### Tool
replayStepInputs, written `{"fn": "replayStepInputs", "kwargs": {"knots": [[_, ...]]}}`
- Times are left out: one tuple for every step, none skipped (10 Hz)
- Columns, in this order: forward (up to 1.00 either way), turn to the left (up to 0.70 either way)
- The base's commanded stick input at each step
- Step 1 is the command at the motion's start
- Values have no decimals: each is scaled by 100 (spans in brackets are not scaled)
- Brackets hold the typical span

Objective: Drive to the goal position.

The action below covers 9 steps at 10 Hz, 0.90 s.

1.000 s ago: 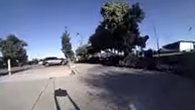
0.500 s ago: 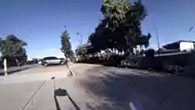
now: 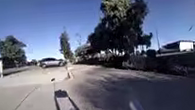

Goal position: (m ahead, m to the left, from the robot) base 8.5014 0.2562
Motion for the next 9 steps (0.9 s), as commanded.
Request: {"fn": "replayStepInputs", "kwargs": {"knots": [[98,0],[98,0],[98,0],[98,0],[98,0],[98,0],[98,0],[98,0],[98,0]]}}
